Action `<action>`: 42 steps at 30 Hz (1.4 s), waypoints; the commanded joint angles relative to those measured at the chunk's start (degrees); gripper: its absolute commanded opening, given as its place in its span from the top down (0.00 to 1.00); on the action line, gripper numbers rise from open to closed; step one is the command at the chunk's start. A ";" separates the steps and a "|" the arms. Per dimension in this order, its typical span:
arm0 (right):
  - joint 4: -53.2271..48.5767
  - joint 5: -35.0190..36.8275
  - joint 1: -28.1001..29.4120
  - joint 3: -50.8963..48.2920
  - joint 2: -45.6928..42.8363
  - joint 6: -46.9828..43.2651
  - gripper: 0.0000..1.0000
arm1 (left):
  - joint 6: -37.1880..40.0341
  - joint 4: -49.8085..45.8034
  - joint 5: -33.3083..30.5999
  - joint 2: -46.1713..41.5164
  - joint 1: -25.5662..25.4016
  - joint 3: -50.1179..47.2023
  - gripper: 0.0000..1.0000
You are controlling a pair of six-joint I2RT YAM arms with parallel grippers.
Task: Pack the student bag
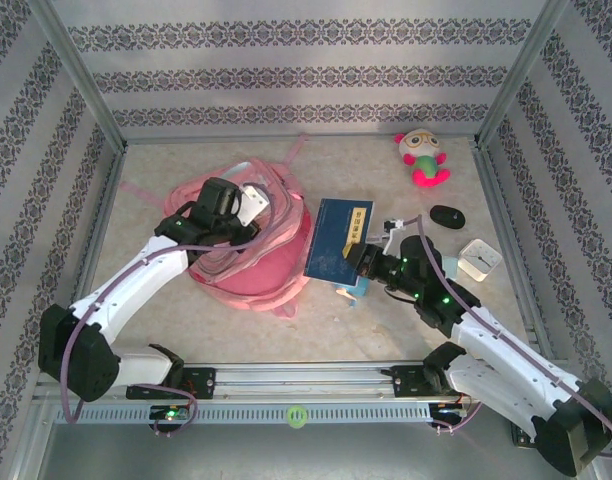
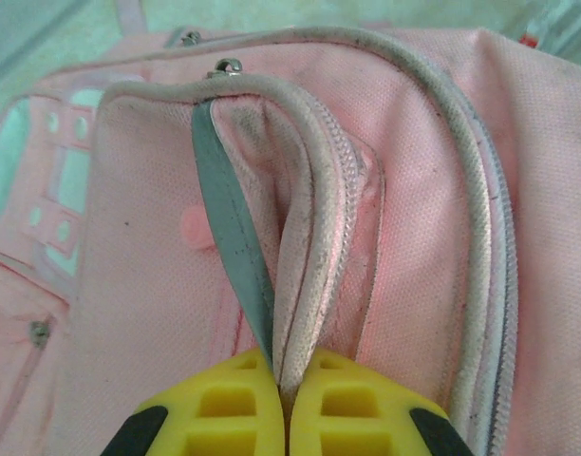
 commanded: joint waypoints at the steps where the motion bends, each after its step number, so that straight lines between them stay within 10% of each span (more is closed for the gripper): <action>1: 4.55 10.51 3.85 -1.74 0.82 11.55 1.00 | -7.05 -0.36 1.91 -1.64 1.38 4.31 1.00; 11: 25.31 30.95 19.73 1.95 20.27 23.24 1.00 | -14.91 2.92 7.15 -2.76 4.56 6.50 1.00; 25: 48.31 39.60 24.80 18.48 54.44 29.14 1.00 | -17.53 5.86 10.70 -1.48 5.70 7.07 1.00; 37: 40.52 37.49 22.13 39.43 72.66 31.65 0.97 | -18.32 7.01 12.61 -1.68 6.01 6.41 1.00; 42: 32.18 35.78 21.24 42.96 75.05 31.17 0.75 | -17.88 7.29 12.40 -2.03 6.40 5.96 1.00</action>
